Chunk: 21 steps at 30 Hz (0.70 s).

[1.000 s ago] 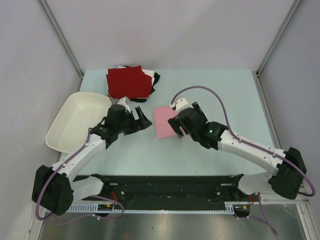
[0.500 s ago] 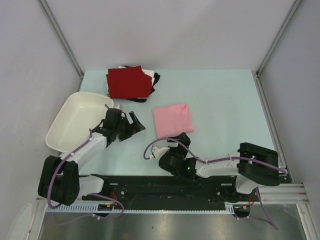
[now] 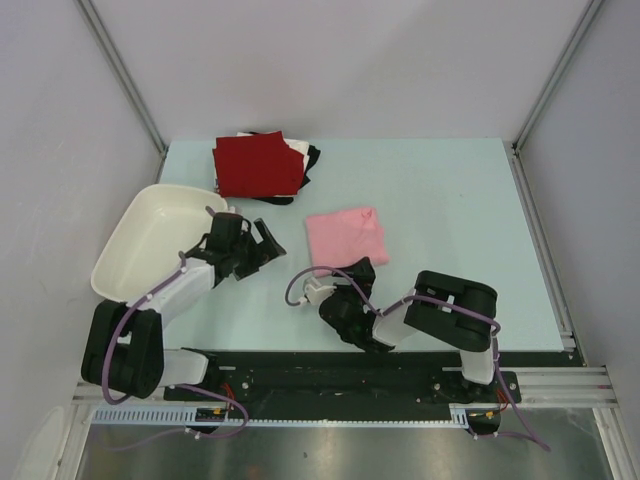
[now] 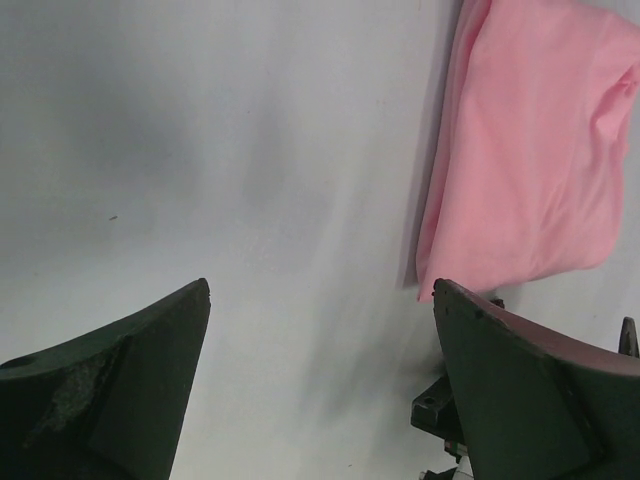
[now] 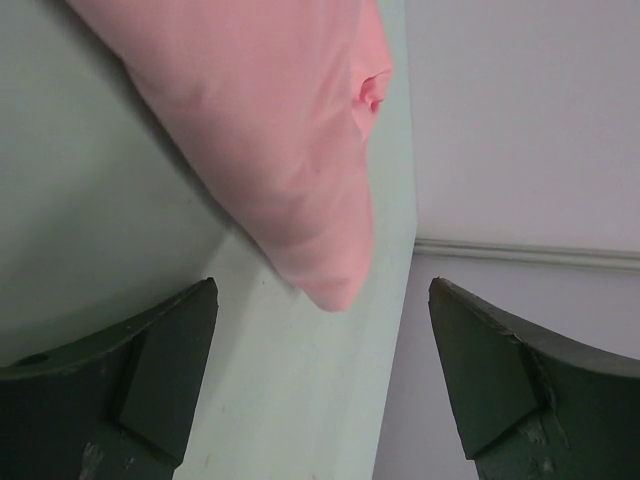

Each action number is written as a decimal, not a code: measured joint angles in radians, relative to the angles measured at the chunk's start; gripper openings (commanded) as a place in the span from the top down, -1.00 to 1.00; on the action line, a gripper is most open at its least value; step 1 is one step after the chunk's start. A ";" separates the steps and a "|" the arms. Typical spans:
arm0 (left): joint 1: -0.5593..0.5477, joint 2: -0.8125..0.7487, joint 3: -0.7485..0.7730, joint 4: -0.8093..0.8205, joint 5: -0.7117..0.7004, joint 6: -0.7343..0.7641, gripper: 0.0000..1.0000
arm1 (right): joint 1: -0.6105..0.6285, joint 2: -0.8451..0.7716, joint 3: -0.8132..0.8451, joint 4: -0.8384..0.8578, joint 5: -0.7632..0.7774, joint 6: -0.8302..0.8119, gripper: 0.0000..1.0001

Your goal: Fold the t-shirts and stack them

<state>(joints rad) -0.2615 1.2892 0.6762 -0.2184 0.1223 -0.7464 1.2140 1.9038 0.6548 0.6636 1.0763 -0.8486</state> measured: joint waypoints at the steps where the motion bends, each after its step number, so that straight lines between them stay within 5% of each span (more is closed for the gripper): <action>1: 0.003 0.008 0.003 0.000 0.000 -0.003 -0.95 | -0.009 0.006 0.000 0.024 -0.006 -0.009 -0.82; 8: 0.010 0.093 0.009 0.010 0.008 -0.021 -0.93 | -0.097 0.024 0.006 0.126 -0.129 -0.044 -0.60; 16: 0.011 0.144 0.034 0.015 0.013 -0.040 -0.92 | -0.192 0.048 0.064 0.041 -0.279 0.016 0.45; 18: 0.011 0.146 0.040 0.014 0.015 -0.040 -0.92 | -0.203 0.057 0.080 0.022 -0.298 0.027 1.00; 21: 0.011 0.146 0.048 0.014 0.016 -0.040 -0.92 | -0.216 0.074 0.103 -0.002 -0.316 0.039 1.00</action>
<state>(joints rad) -0.2501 1.4349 0.7242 -0.2043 0.1387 -0.7864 0.9977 1.9778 0.7574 0.6617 0.7605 -0.8093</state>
